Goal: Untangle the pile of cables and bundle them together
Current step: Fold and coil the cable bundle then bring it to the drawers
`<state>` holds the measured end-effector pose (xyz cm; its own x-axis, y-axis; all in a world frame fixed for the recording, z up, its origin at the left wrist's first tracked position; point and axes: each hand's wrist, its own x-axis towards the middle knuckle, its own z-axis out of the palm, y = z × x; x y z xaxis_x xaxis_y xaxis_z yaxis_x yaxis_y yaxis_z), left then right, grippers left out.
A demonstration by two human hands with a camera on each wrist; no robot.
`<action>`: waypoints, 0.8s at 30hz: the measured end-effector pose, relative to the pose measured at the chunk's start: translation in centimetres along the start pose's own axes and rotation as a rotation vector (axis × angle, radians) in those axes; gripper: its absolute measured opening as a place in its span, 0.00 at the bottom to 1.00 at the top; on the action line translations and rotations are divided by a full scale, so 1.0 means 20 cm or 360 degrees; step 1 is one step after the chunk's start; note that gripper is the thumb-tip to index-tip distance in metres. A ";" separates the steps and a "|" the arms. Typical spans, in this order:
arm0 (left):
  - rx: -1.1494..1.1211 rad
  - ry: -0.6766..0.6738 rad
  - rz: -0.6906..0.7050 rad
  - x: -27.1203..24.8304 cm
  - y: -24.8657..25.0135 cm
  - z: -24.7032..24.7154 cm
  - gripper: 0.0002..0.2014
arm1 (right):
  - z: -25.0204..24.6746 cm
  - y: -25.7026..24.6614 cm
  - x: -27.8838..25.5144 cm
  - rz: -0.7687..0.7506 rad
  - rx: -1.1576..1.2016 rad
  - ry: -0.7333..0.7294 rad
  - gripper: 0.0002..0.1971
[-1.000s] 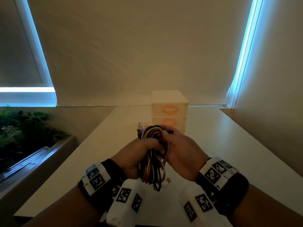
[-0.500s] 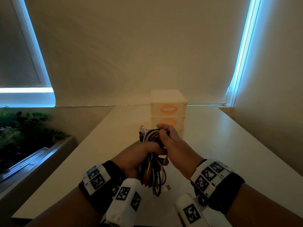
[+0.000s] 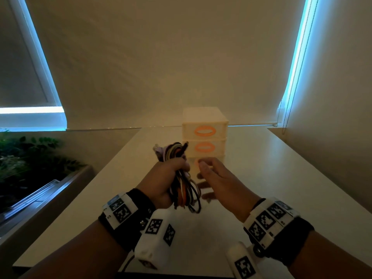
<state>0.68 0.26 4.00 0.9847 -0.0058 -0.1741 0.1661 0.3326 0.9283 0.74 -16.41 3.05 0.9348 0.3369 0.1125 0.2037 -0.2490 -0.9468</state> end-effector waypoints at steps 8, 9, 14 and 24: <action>-0.0163 0.0199 0.0120 0.05 0.03 -0.02 0.10 | -0.01 0.07 -0.11 -0.0093 0.0178 -0.0293 0.15; -0.0140 0.0180 0.0129 0.05 0.02 -0.01 0.10 | -0.02 0.08 -0.10 -0.0110 0.0251 -0.0203 0.13; -0.0014 0.0039 0.0082 0.02 -0.01 0.05 0.02 | 0.01 0.08 -0.06 -0.0170 0.0378 -0.0004 0.05; 0.0211 -0.0050 0.0112 0.04 -0.04 -0.04 0.10 | 0.06 0.10 -0.04 -0.0268 0.0173 -0.0121 0.06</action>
<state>1.38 0.71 2.95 0.9950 -0.0168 -0.0989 0.1002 0.2058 0.9735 0.15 -16.10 0.71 0.8648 0.4340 0.2525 0.3186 -0.0857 -0.9440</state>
